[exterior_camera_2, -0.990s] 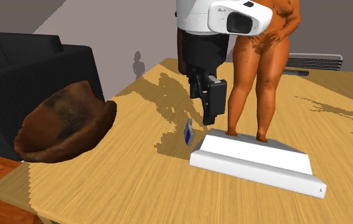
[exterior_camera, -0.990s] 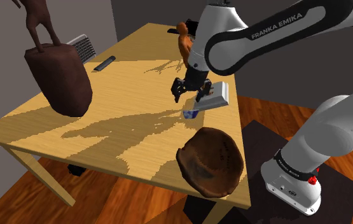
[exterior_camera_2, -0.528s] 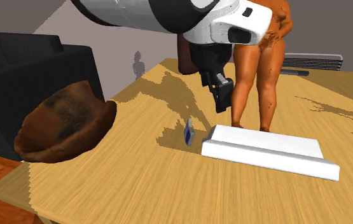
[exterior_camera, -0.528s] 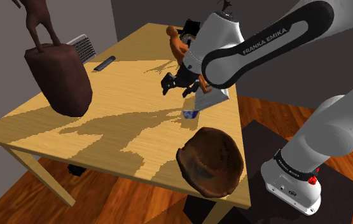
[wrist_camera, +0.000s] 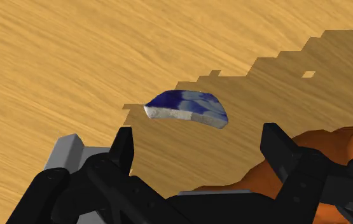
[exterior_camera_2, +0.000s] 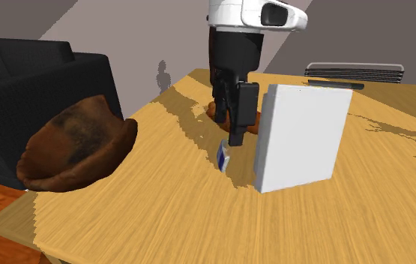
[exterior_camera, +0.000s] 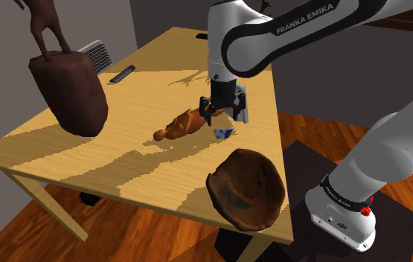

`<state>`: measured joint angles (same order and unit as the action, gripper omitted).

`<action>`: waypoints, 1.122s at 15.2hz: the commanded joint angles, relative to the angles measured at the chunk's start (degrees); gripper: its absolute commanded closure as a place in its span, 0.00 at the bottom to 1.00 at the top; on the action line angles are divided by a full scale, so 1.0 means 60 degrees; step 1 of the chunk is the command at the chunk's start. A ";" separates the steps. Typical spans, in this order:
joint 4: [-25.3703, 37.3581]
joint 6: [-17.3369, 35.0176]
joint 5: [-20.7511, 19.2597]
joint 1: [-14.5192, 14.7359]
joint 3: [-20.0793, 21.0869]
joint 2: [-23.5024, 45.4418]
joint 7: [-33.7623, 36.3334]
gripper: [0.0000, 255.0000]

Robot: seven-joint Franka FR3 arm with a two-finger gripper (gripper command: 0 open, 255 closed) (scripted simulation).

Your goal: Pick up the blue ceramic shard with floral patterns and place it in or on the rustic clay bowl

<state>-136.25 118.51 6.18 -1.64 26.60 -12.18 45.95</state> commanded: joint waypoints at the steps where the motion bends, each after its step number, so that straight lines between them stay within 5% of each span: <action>1: 0.0043 -0.0260 -0.0080 -0.0009 0.0040 0.0144 0.0096 0.00; 6: -0.0448 0.0513 -0.0162 -0.0026 0.0126 0.0448 0.0180 0.00; 14: -0.0448 0.0513 -0.0162 -0.0027 0.0127 0.0447 0.0180 0.00; 15: -0.0451 0.0513 -0.0160 -0.0026 0.0127 0.0444 0.0179 1.00; 17: -0.0450 0.0511 -0.0160 -0.0027 0.0127 0.0443 0.0179 1.00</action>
<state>-138.93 121.58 5.23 -1.79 27.36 -9.54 47.03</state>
